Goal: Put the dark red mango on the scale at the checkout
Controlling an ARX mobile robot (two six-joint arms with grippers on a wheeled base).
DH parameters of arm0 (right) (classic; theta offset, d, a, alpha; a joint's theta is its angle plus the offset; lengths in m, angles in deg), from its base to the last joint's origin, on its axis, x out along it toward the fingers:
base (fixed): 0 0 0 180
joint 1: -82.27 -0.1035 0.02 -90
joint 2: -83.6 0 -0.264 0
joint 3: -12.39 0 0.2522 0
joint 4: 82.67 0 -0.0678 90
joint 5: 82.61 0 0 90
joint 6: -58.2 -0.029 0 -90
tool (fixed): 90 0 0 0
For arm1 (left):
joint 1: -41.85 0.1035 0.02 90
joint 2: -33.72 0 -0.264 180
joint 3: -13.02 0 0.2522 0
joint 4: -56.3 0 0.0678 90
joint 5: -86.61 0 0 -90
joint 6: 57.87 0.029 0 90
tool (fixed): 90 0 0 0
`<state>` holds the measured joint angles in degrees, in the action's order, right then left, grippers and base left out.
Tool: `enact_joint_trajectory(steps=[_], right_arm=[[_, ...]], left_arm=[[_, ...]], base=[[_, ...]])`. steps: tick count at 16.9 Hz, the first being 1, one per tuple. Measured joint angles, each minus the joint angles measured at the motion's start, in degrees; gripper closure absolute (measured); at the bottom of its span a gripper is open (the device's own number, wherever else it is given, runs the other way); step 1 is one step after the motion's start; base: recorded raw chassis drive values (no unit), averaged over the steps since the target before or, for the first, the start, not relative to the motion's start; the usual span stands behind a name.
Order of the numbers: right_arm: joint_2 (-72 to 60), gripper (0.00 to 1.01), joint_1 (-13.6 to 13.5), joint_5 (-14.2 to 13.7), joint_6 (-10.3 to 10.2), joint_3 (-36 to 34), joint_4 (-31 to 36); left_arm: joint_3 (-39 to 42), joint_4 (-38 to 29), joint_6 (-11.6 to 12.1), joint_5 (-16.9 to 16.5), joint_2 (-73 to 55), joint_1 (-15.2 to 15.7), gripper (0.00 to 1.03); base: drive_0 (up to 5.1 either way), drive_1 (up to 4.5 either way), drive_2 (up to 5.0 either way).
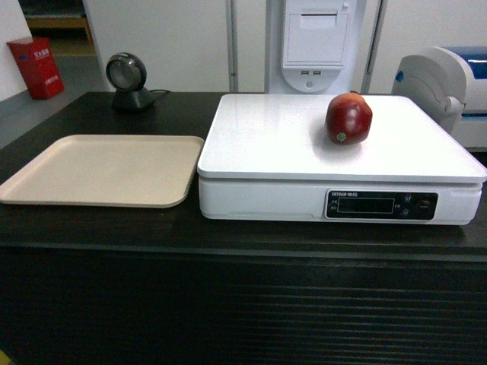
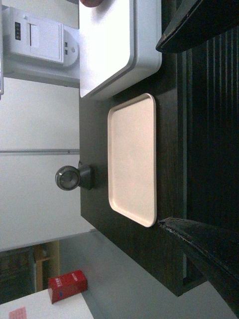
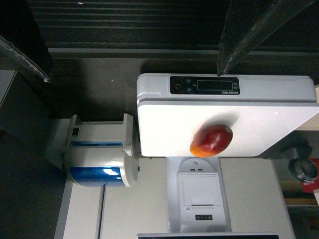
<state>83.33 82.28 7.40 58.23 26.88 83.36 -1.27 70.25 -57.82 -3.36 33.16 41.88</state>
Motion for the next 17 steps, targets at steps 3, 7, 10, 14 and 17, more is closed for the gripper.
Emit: enact_joint_trajectory(steps=[3,7,10,14,17], right_arm=[[0.0,0.03,0.0,0.0,0.0,0.0,0.0],[0.0,0.03,0.0,0.0,0.0,0.0,0.0],[0.0,0.03,0.0,0.0,0.0,0.0,0.1],[0.0,0.03,0.0,0.0,0.0,0.0,0.1],[0.0,0.03,0.0,0.0,0.0,0.0,0.1]], left_arm=[[0.0,0.0,0.0,0.0,0.0,0.0,0.05],[0.0,0.0,0.0,0.0,0.0,0.0,0.05],[0.0,-0.2,0.0,0.0,0.0,0.0,0.05],[0.0,-0.1,0.0,0.0,0.0,0.0,0.05],[0.0,0.0,0.0,0.0,0.0,0.0,0.05]], base=[[0.0,0.0,0.0],[0.0,0.0,0.0],[0.0,0.0,0.0],[0.0,0.0,0.0],[0.0,0.0,0.0]])
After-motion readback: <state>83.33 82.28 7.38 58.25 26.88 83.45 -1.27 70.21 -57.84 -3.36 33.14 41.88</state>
